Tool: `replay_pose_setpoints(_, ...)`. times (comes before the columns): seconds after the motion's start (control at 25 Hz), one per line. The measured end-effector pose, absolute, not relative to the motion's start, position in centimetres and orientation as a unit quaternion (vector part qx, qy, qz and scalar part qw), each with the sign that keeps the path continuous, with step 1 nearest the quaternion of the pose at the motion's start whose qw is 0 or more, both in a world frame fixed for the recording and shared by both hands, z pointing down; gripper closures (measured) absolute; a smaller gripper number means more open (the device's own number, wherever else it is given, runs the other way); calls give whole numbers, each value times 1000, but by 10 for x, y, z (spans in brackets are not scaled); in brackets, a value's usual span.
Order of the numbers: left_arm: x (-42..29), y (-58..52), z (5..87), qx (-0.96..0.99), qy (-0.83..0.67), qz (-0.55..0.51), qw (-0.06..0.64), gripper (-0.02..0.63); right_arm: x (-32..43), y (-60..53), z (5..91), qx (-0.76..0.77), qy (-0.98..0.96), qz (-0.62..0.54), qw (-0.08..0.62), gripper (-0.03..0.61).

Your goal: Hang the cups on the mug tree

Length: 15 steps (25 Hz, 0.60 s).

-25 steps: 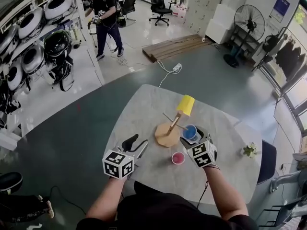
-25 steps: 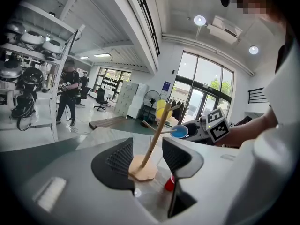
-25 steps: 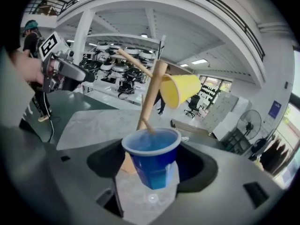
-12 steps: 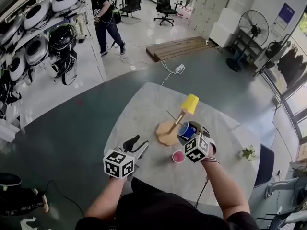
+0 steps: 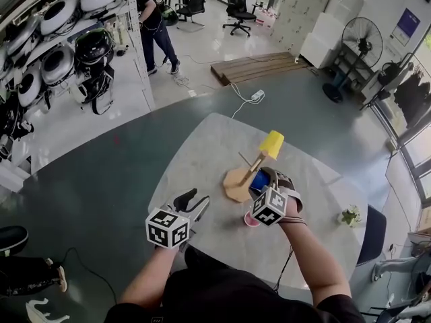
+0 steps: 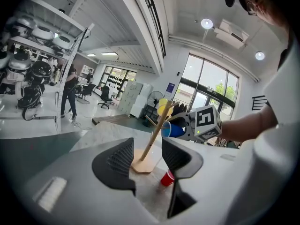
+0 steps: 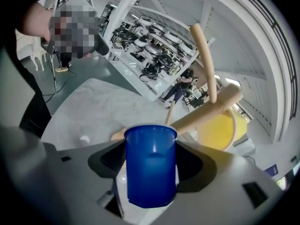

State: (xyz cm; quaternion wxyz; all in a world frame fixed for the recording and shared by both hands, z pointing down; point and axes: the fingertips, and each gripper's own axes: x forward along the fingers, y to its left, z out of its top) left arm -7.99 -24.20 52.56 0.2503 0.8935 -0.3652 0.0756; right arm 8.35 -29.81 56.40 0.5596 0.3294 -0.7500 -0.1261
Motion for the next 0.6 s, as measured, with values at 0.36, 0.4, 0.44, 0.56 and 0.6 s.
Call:
replay_pose_setpoints(0.36,-77,-238,526,893,-364,78,252,419,77,-296,568,320,-748,-140,565,256)
replay_pose_setpoints(0.4,-77,-238,526,894,-363,78,251,419,76,-295,565,321,-747,-146,564,256)
replay_pose_setpoints(0.44,-77,-238,525,894,-363,78,250,419,75,-295,562,322,-748,-150,561,256)
replay_pose_setpoints(0.56,-79,-237,524,896,-362,78,247,419,71,-291,552,332,-756,-149,544,256)
replay_pose_setpoints(0.6,-79,-237,523,897,-361,79,244,419,71,-290,548,338,-759,-147,537,256)
